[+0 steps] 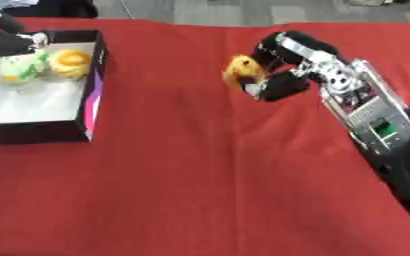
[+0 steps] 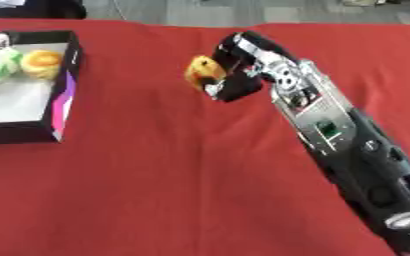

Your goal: Pick up the objects with one hand, pass them to the other hand, and then place them into the box on the other side of the table.

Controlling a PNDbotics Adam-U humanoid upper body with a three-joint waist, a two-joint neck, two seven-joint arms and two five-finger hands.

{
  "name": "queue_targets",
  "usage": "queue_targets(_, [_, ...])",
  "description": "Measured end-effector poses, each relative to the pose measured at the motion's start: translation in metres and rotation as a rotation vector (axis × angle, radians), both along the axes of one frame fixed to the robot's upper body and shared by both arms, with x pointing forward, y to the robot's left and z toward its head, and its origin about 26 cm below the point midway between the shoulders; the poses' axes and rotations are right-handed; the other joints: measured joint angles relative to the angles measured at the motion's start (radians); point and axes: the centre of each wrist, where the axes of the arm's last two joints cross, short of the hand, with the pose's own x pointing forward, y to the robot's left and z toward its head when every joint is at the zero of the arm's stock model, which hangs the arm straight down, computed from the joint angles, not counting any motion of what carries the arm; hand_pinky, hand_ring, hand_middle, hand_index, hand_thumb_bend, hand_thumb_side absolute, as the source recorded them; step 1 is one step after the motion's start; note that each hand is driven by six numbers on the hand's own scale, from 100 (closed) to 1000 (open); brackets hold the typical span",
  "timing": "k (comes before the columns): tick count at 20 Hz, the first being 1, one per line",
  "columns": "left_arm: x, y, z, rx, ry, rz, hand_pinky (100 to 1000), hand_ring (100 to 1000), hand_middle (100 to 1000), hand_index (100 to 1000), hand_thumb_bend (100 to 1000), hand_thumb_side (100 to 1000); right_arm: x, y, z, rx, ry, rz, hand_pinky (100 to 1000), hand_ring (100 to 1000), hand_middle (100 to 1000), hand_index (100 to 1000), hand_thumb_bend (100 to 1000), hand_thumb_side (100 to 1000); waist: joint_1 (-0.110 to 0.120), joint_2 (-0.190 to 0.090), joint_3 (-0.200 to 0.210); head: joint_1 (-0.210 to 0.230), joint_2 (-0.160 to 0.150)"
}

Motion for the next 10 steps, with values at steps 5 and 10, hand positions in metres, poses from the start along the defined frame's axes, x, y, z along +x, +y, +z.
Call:
queue_targets(5, [-0.006,-0.014,0.007,-0.023,0.010,-0.103,745,796,665,734,463,505,-0.006,0.009,-0.005,0.087,-0.032,0.032,739,660,457,487,139,100,0.000,0.000,0.000,0.000,-0.008])
queue_targets(10, [-0.011,-0.029,0.015,-0.040,0.031,-0.208,745,796,665,737,465,514,-0.009,0.019,-0.009,0.123,-0.058,0.059,736,659,458,488,137,100,0.000,0.000,0.000,0.000,-0.009])
